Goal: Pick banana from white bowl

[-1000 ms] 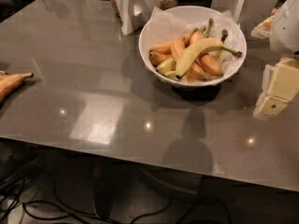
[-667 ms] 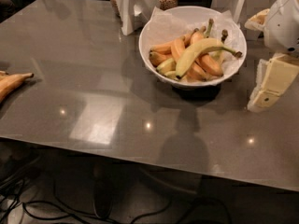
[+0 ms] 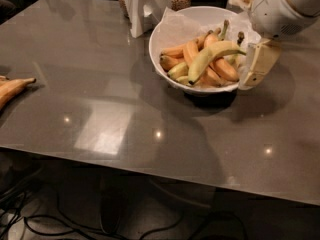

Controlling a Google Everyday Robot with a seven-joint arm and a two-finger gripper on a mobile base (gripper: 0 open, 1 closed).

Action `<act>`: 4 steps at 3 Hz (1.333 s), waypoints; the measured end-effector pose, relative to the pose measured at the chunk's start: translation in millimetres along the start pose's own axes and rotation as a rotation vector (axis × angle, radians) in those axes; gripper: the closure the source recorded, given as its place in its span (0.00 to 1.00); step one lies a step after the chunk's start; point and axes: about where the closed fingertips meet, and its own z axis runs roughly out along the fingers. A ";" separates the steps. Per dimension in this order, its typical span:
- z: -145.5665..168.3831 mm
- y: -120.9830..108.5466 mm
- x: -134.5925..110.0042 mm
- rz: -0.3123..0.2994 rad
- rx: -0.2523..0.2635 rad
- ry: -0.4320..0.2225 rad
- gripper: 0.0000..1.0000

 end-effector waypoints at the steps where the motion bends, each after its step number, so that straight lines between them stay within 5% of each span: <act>1: 20.0 -40.0 -14.0 -0.163 0.026 -0.059 0.00; 2: 20.1 -39.9 -13.9 -0.164 0.025 -0.059 0.00; 4: 35.4 -40.4 1.8 -0.276 -0.008 -0.009 0.00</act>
Offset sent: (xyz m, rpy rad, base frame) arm 0.0354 0.0156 0.0022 -0.0189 -0.0472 0.1238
